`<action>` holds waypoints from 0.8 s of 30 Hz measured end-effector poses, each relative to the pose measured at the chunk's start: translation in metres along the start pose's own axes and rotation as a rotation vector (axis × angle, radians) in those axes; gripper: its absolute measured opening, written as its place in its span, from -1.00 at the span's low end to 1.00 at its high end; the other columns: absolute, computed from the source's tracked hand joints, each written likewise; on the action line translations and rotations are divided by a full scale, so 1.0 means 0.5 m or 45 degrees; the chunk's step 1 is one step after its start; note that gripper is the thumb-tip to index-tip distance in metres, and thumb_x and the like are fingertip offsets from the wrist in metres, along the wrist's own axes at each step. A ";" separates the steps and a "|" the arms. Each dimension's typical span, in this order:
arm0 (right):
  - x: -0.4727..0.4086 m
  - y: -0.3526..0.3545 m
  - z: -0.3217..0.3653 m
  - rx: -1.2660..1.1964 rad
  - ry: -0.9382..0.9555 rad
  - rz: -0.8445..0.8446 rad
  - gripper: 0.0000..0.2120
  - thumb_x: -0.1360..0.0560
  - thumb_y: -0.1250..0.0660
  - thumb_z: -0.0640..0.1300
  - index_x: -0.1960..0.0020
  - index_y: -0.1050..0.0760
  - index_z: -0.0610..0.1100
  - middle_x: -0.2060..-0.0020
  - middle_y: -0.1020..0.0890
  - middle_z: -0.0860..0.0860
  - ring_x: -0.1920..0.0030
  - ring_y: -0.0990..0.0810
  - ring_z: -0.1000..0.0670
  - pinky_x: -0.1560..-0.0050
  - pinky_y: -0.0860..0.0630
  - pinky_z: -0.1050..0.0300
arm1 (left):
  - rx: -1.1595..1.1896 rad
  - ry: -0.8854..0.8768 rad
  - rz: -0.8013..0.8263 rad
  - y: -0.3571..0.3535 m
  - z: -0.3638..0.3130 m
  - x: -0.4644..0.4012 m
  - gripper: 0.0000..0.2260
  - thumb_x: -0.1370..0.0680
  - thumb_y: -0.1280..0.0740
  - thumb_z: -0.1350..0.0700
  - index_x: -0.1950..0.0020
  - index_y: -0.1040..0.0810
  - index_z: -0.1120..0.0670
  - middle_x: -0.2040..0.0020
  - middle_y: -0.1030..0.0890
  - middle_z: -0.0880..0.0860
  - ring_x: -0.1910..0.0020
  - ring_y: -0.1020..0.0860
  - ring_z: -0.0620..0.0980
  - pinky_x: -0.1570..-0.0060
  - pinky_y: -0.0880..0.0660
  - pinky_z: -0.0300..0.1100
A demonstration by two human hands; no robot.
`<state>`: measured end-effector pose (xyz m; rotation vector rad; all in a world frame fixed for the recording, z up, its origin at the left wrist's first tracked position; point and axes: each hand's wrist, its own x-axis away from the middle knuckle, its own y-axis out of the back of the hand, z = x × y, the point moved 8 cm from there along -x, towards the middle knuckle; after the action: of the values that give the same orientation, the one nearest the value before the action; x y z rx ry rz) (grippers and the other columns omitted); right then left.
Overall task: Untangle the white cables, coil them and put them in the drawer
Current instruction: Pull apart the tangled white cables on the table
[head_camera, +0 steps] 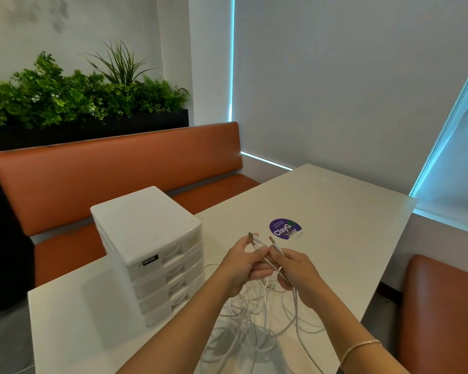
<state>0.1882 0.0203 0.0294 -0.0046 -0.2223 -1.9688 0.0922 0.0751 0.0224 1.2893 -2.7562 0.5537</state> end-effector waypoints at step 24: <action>-0.022 -0.007 0.036 -0.010 -0.175 0.068 -0.72 -0.44 -0.12 -0.31 0.43 -0.38 -0.18 0.60 -0.22 0.05 0.60 -0.10 0.10 0.57 -0.06 0.27 | -0.394 -0.153 -0.298 0.015 -0.050 -0.018 -0.84 -0.63 -0.12 0.05 -0.18 -0.37 0.04 -0.14 -0.47 0.03 -0.11 -0.46 -0.01 -0.15 -0.42 -0.12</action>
<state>0.1874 0.0345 0.0454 -0.1498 -0.3009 -1.9175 0.0896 0.0946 0.0418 1.5738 -2.5892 0.0322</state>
